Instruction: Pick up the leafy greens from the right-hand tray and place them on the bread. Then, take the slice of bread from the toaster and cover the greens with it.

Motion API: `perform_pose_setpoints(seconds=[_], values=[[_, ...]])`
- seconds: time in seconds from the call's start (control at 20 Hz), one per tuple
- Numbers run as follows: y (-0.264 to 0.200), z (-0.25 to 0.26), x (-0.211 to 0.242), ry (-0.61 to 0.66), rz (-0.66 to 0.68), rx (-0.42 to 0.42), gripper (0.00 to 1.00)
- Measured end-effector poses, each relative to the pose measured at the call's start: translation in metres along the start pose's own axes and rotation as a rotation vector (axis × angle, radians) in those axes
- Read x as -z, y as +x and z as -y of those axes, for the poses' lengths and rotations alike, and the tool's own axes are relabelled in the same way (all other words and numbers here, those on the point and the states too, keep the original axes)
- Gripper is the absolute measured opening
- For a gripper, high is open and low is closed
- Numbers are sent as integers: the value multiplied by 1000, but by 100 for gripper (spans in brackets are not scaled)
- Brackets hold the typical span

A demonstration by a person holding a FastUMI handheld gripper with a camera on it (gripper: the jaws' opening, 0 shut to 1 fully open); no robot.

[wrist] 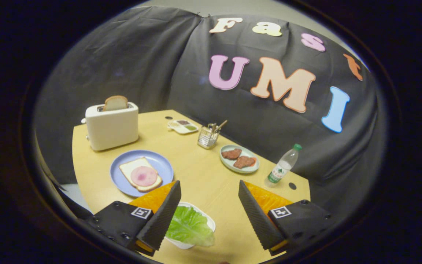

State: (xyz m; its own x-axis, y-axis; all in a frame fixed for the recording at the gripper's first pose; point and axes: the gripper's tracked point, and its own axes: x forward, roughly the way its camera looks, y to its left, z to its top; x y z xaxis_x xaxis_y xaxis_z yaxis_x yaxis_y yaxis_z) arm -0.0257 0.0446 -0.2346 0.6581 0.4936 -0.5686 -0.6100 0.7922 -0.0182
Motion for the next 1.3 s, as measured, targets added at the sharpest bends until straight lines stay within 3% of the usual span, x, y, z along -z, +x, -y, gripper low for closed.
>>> perform_pose_setpoints(seconds=[0.5,0.85,1.3], values=[[34,-37,87,-63,-238,-171,100],[44,-49,129,-78,-369,-206,100],[51,-58,156,100,-469,-236,99]])
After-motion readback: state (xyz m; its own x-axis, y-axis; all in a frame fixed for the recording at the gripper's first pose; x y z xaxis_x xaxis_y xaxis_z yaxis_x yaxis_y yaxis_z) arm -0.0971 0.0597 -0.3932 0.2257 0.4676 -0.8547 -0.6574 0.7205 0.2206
